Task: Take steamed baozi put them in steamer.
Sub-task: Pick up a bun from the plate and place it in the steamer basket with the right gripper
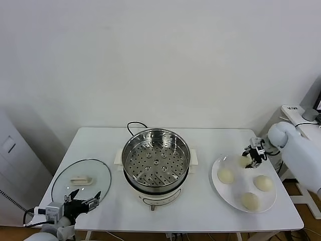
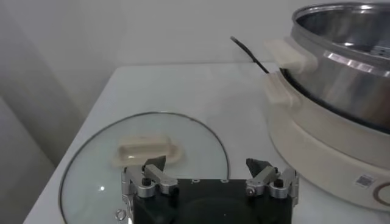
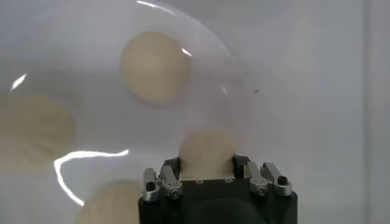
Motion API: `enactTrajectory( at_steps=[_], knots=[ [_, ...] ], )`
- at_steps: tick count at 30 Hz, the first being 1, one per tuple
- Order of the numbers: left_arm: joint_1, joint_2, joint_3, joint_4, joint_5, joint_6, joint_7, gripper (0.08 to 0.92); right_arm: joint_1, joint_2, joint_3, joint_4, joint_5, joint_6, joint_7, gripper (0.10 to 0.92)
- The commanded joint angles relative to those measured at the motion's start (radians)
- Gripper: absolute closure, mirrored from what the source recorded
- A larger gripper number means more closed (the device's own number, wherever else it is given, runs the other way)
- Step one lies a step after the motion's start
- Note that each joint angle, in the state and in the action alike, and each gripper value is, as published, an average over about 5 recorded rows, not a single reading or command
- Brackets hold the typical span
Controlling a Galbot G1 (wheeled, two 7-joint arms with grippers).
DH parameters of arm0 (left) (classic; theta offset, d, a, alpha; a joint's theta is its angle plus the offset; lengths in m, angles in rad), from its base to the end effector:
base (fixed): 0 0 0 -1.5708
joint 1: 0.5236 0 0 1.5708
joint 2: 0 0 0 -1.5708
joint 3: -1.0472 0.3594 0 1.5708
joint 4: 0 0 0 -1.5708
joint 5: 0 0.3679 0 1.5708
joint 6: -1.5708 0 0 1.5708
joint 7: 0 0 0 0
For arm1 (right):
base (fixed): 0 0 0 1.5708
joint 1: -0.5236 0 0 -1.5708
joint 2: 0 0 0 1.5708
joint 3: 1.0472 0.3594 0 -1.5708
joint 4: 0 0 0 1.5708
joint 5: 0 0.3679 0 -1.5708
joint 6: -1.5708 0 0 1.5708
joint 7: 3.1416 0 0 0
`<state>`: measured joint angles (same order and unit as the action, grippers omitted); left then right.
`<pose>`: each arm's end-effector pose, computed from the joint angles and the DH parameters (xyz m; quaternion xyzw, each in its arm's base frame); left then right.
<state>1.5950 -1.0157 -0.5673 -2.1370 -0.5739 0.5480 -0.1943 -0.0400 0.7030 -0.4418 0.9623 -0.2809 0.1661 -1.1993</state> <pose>0.1968 0.0969 -0.2730 -0.0391 -0.9565 -0.0251 0.2880 0.5632 -0.2742 -0.1527 0.4849 -0.5643 0.5694 0.3497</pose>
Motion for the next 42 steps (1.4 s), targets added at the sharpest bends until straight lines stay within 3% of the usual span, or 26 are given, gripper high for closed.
enactTrajectory(
  at_steps=[1,7,13,23,31,42],
  knots=[
    [0.009,0.000,-0.004,-0.007,0.002,-0.001,0.000,0.177,0.378,-0.077,-0.321,0.186,0.260,0.094,-0.046,0.485],
    [0.016,0.000,-0.004,-0.008,0.004,-0.003,0.000,0.177,0.587,0.074,-0.492,0.192,0.397,0.218,-0.056,0.482],
    [0.020,-0.002,-0.004,-0.011,0.006,-0.004,0.001,0.177,0.635,0.239,-0.553,0.148,0.411,0.386,-0.054,0.482],
    [0.028,0.005,-0.013,-0.014,0.006,-0.005,0.001,0.177,0.592,0.467,-0.515,0.091,0.268,0.689,-0.085,0.475],
    [0.032,0.003,-0.013,-0.018,0.008,-0.005,0.000,0.177,0.526,0.533,-0.512,0.141,0.127,0.707,-0.086,0.474],
    [0.034,-0.001,-0.011,-0.023,0.009,-0.005,0.000,0.177,0.387,0.603,-0.423,0.086,-0.118,0.707,-0.091,0.474]
  ],
)
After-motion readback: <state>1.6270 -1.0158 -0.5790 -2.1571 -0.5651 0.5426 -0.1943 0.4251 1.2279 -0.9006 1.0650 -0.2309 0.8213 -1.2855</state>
